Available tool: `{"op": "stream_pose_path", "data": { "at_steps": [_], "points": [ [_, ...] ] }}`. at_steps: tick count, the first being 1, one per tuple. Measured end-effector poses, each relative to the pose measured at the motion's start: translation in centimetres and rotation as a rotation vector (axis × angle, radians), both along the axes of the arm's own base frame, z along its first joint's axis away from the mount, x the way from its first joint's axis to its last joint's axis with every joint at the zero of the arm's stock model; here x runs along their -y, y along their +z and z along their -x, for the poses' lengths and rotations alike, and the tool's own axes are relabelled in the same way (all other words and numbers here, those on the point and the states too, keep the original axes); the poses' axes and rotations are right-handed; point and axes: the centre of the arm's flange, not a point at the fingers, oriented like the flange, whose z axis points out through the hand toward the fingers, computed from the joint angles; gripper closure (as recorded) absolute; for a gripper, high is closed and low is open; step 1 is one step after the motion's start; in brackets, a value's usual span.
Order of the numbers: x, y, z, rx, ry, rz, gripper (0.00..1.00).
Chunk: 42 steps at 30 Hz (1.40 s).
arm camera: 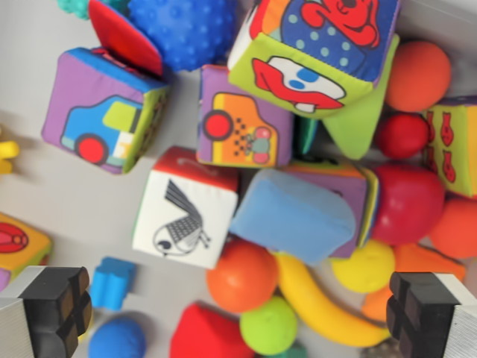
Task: Pick an object from the bin
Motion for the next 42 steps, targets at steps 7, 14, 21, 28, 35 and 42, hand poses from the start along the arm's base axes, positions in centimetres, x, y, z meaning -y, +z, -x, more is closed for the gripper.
{"op": "stream_pose_path", "data": {
  "at_steps": [7, 14, 21, 28, 35, 42],
  "points": [
    [0.4, -0.6, 0.2, -0.002, 0.069, 0.000, 0.00],
    [0.7, -1.2, 0.3, -0.002, 0.143, 0.001, 0.00],
    [1.1, -1.9, 0.6, -0.004, 0.222, 0.001, 0.00],
    [1.5, -2.7, 0.8, -0.006, 0.315, 0.001, 0.00],
    [1.9, -3.4, 1.0, -0.007, 0.405, 0.001, 0.00],
    [2.4, -4.2, 1.3, -0.009, 0.501, 0.001, 0.00]
  ]
}}
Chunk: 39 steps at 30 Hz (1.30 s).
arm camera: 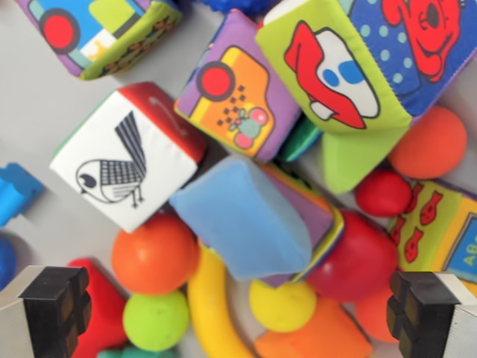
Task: Pick an object from the bin
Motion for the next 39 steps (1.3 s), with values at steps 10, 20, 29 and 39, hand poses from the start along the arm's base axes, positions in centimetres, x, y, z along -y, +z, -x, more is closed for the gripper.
{"op": "stream_pose_path", "data": {
  "at_steps": [10, 20, 29, 39],
  "points": [
    [0.6, -1.1, 0.3, -0.002, 0.133, 0.000, 0.00],
    [1.3, -2.3, 0.6, -0.004, 0.280, -0.001, 0.00],
    [1.9, -3.5, 1.0, -0.006, 0.413, -0.001, 0.00],
    [2.6, -4.9, 1.3, -0.006, 0.544, -0.002, 0.00]
  ]
}}
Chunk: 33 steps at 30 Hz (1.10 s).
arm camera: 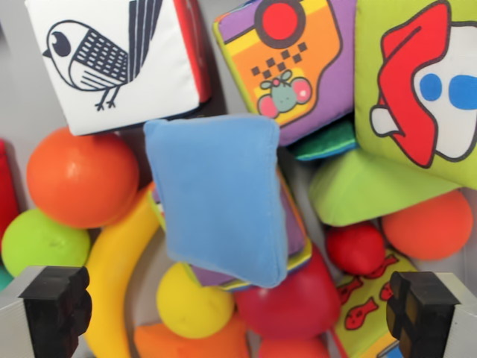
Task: Pick an object from the bin
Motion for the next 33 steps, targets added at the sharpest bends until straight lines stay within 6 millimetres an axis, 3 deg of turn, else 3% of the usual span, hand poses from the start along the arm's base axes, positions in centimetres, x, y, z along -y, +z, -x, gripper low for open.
{"op": "stream_pose_path", "data": {
  "at_steps": [11, 20, 27, 28, 33],
  "points": [
    [0.0, -4.9, 0.0, -0.005, 0.005, -0.001, 0.00],
    [0.0, -7.6, 0.0, -0.004, 0.005, -0.002, 0.00],
    [0.0, -8.6, 0.0, -0.003, 0.005, -0.002, 0.00],
    [0.0, -8.6, 0.0, -0.003, 0.005, -0.002, 1.00],
    [0.0, -8.6, 0.0, -0.003, 0.005, -0.002, 1.00]
  ]
}}
